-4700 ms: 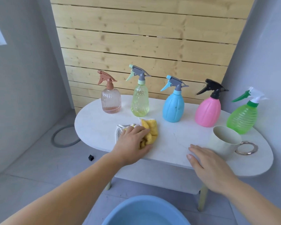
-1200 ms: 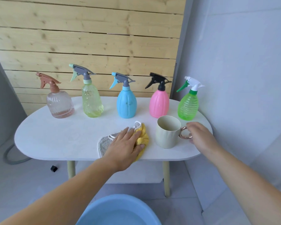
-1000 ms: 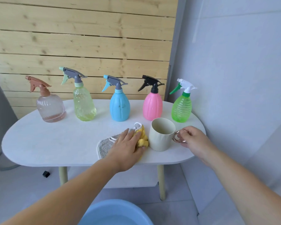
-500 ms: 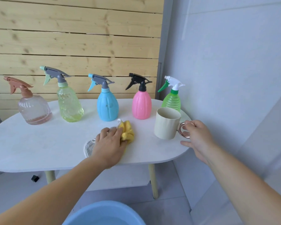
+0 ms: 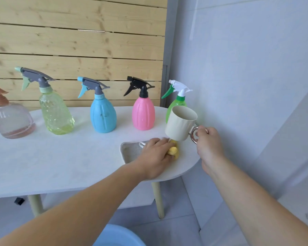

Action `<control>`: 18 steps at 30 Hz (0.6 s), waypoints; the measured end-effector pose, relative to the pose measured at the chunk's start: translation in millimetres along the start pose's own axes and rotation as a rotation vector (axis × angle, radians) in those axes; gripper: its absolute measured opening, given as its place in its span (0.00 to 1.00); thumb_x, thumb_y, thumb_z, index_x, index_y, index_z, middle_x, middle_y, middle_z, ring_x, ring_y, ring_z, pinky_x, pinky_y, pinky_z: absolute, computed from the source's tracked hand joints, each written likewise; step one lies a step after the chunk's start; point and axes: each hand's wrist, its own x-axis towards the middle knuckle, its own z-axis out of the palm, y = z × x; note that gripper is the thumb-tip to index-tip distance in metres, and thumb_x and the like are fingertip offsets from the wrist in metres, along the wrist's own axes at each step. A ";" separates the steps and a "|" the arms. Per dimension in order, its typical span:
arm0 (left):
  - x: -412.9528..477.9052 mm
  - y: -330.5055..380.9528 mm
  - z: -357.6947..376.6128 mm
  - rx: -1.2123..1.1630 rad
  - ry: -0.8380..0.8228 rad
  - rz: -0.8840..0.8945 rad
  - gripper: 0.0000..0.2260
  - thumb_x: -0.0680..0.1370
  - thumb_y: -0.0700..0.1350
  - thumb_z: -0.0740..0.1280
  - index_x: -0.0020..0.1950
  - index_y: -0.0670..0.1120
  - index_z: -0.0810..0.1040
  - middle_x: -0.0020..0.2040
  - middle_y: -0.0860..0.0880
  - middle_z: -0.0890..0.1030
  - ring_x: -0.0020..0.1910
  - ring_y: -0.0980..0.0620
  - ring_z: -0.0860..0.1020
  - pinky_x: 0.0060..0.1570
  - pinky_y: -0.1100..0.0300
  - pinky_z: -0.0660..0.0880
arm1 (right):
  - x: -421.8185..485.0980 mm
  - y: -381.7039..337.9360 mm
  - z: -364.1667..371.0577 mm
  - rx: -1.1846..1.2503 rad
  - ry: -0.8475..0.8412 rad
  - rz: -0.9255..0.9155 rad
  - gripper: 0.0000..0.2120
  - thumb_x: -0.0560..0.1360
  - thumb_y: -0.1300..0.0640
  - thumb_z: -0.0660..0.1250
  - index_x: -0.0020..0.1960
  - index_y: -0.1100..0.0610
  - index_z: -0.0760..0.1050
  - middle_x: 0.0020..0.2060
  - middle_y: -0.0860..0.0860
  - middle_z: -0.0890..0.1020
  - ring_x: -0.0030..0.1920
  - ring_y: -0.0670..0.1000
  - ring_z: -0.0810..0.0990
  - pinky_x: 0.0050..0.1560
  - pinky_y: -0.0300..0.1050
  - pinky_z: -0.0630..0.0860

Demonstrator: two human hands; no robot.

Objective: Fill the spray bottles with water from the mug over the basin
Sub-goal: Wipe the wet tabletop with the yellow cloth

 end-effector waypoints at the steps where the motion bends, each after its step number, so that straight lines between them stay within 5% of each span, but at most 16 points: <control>1: -0.6 6.2 2.1 0.000 -0.008 0.065 0.27 0.77 0.56 0.52 0.73 0.49 0.73 0.72 0.50 0.72 0.67 0.44 0.66 0.70 0.56 0.58 | 1.6 0.3 0.0 0.012 0.002 0.009 0.10 0.83 0.50 0.56 0.49 0.56 0.69 0.38 0.49 0.72 0.35 0.48 0.69 0.35 0.44 0.64; 7: -19.4 0.2 -3.8 0.162 -0.004 0.125 0.27 0.76 0.54 0.55 0.75 0.52 0.72 0.72 0.53 0.73 0.70 0.46 0.66 0.71 0.55 0.60 | 6.1 4.5 -2.5 0.051 -0.023 0.047 0.10 0.82 0.48 0.56 0.49 0.53 0.69 0.42 0.45 0.74 0.40 0.46 0.71 0.51 0.51 0.72; 14: -58.6 -24.0 -25.4 0.254 0.122 -0.149 0.18 0.79 0.57 0.58 0.66 0.57 0.77 0.66 0.58 0.77 0.68 0.47 0.70 0.64 0.52 0.68 | -3.1 2.1 -5.1 0.020 -0.061 0.042 0.10 0.82 0.49 0.56 0.50 0.55 0.70 0.41 0.47 0.72 0.39 0.48 0.69 0.46 0.48 0.69; 18: -69.9 -46.9 -34.2 0.314 0.227 -0.384 0.15 0.81 0.55 0.58 0.61 0.52 0.78 0.61 0.54 0.78 0.64 0.44 0.71 0.60 0.50 0.69 | -7.2 1.7 -5.3 0.021 -0.049 0.045 0.10 0.82 0.48 0.55 0.49 0.54 0.70 0.43 0.47 0.73 0.41 0.49 0.70 0.46 0.48 0.69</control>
